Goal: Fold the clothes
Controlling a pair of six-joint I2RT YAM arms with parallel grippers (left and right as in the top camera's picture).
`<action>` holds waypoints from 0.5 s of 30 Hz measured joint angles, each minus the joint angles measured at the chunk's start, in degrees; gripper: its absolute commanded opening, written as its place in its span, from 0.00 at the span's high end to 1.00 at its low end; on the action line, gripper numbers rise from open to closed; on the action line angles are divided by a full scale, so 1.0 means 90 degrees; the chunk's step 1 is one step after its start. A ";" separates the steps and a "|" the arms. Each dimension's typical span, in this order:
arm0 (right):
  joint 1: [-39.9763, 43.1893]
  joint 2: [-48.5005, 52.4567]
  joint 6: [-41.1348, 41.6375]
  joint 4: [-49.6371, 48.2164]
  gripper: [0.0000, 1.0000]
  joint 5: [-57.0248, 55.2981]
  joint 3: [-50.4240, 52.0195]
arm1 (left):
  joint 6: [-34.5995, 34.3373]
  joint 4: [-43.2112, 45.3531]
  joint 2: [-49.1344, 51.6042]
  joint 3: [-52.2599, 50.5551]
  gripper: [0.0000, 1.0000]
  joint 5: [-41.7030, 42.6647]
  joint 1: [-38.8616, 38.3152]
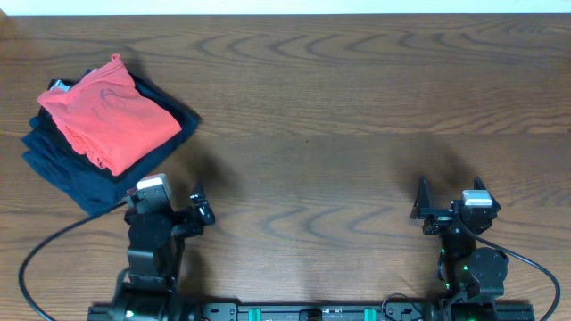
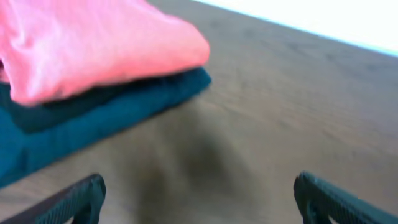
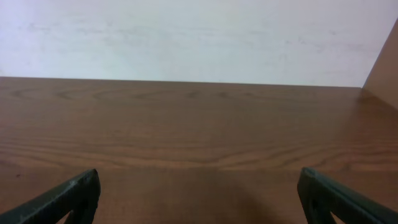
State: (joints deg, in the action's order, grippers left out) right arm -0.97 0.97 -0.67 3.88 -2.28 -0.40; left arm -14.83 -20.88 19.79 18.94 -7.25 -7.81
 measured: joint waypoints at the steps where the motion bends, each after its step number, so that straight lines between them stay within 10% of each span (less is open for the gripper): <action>1: 0.0000 0.0000 -0.0002 -0.0002 0.01 0.0000 0.0000 | 0.0032 0.0389 -0.0199 -0.0294 0.02 0.0034 0.0066; 15: 0.0000 0.0005 -0.0002 -0.0002 0.01 0.0000 0.0000 | 0.1171 0.2227 -0.2118 -0.1991 0.02 0.0153 0.0192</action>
State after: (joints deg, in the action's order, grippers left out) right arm -0.97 1.02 -0.69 3.86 -2.28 -0.40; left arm -4.29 -0.84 0.73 1.02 -5.87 -6.09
